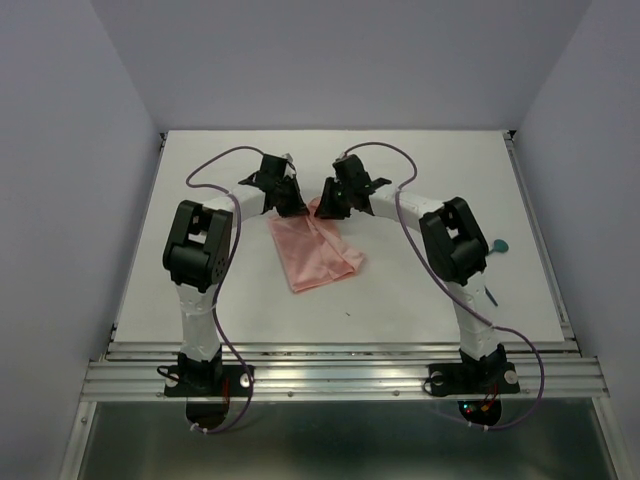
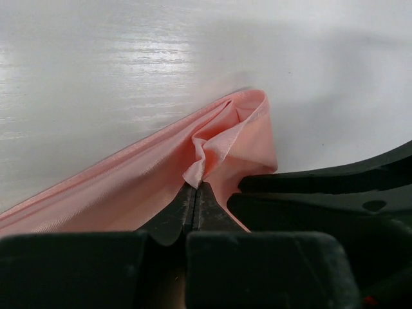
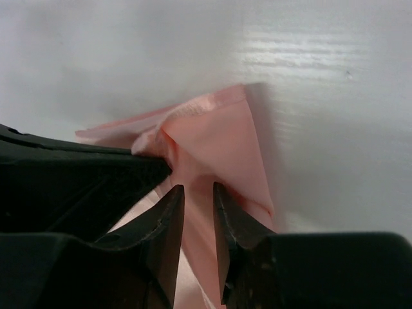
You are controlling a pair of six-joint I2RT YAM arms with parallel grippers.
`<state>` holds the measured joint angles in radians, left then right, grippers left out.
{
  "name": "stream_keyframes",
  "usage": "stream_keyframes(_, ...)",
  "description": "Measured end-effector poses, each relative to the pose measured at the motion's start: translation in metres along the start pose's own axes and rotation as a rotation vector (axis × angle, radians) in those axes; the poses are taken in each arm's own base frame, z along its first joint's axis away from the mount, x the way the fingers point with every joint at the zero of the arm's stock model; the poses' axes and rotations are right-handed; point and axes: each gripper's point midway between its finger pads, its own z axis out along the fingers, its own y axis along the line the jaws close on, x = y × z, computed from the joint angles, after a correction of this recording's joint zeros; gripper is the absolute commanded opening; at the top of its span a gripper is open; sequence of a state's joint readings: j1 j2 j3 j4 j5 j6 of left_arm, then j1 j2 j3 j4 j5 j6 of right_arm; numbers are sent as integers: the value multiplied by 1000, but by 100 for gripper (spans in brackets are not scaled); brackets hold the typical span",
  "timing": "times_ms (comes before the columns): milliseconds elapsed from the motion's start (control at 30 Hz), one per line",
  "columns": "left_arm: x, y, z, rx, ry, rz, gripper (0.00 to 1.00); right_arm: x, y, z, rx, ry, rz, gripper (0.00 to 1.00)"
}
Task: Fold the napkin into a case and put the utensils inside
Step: Fold the lower triangle-folded napkin at the center of the board.
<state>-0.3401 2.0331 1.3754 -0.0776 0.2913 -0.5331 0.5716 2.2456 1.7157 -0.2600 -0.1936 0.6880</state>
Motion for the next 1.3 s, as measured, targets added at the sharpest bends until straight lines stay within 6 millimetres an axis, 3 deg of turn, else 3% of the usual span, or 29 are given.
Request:
stream_keyframes(233,-4,-8,-1,29,-1,4,0,30,-18,-25,37,47,-42,41)
stream_keyframes(467,-8,-13,-3,51,-6,8,0,36,-13,-66,11,27,-107,44)
stream_keyframes(600,-9,-15,-2,61,-6,10,0,46,-12,-66,-27,56,-134,45)
stream_keyframes(733,-7,-14,1,63,0,9,0,68,-21,-64,-42,122,-145,49)
stream_keyframes(900,-4,-13,3,65,9,8,0,82,-33,-62,-28,148,-158,50)
stream_keyframes(1067,-4,-14,3,74,10,9,0,79,-35,-63,-15,129,-166,61)
stream_keyframes(1300,-4,-14,4,75,11,9,0,82,-32,-66,-41,139,-186,61)
